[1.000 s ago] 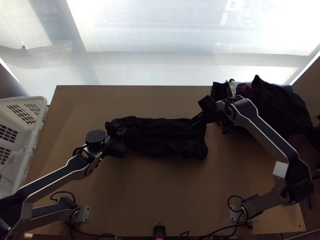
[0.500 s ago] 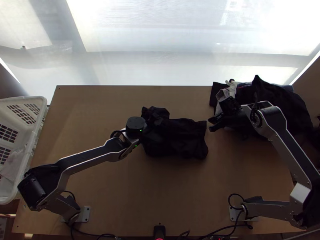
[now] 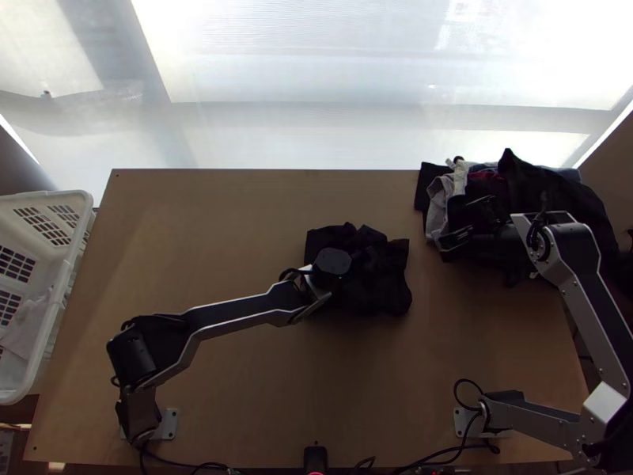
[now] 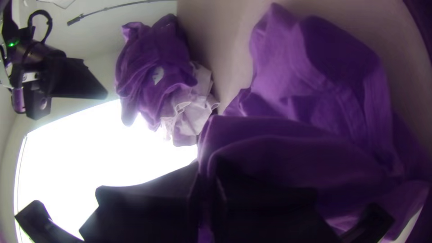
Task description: Fold the t-shirt
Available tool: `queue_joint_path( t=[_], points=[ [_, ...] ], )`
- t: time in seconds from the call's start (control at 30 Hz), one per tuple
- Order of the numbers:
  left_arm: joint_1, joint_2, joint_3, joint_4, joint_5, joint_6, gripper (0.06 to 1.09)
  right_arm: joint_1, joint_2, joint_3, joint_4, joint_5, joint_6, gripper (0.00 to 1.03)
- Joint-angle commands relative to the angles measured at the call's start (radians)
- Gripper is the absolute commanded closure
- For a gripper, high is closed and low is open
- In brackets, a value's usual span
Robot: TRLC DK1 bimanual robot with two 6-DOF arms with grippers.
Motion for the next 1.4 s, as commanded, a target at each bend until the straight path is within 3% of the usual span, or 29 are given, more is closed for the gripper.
queue_joint_path(
  t=[0.0, 0.03, 0.07, 0.1, 0.13, 0.23, 0.37, 0.57, 0.9, 1.03, 1.17, 1.37],
  points=[
    [-0.052, 0.115, 0.047, 0.012, -0.028, -0.027, 1.02, -0.048, -0.032, -0.040, -0.004, -0.006, -0.008, 1.00],
    [-0.055, 0.128, 0.047, 0.016, -0.034, -0.034, 0.99, -0.056, -0.035, -0.043, -0.004, -0.006, -0.011, 1.00],
    [-0.056, 0.141, 0.047, 0.039, -0.056, -0.044, 0.76, -0.062, -0.037, -0.045, -0.004, -0.008, -0.015, 1.00],
    [-0.058, 0.157, 0.050, 0.044, -0.079, -0.049, 0.35, -0.068, -0.037, -0.045, -0.005, -0.008, -0.020, 1.00],
    [-0.058, 0.167, 0.049, 0.047, -0.091, -0.050, 0.07, -0.071, -0.037, -0.046, -0.005, -0.008, -0.023, 1.00],
    [-0.064, 0.175, 0.049, 0.055, -0.086, -0.075, 0.10, -0.082, -0.035, -0.048, -0.005, -0.008, -0.035, 1.00],
    [-0.065, 0.167, 0.067, 0.032, -0.005, -0.055, 0.10, -0.083, -0.033, -0.046, -0.005, -0.014, -0.040, 1.00],
    [-0.073, 0.141, 0.249, -0.399, 0.010, -0.175, 0.10, -0.088, -0.033, -0.048, -0.005, -0.016, -0.040, 1.00],
    [-0.042, -0.032, 0.323, -0.821, 0.013, -0.345, 0.10, -0.105, -0.049, -0.075, -0.005, -0.025, -0.061, 1.00],
    [0.002, -0.072, 0.331, -0.904, 0.012, -0.415, 0.10, -0.105, -0.049, -0.077, -0.005, -0.026, -0.061, 1.00],
    [0.062, -0.122, 0.349, -0.930, -0.019, -0.619, 0.10, -0.097, -0.058, -0.069, -0.005, -0.026, -0.051, 1.00],
    [0.205, -0.155, 0.404, -1.050, -0.053, -1.118, 0.20, 0.006, -0.023, -0.092, 0.008, -0.026, -0.028, 1.00]
  ],
)
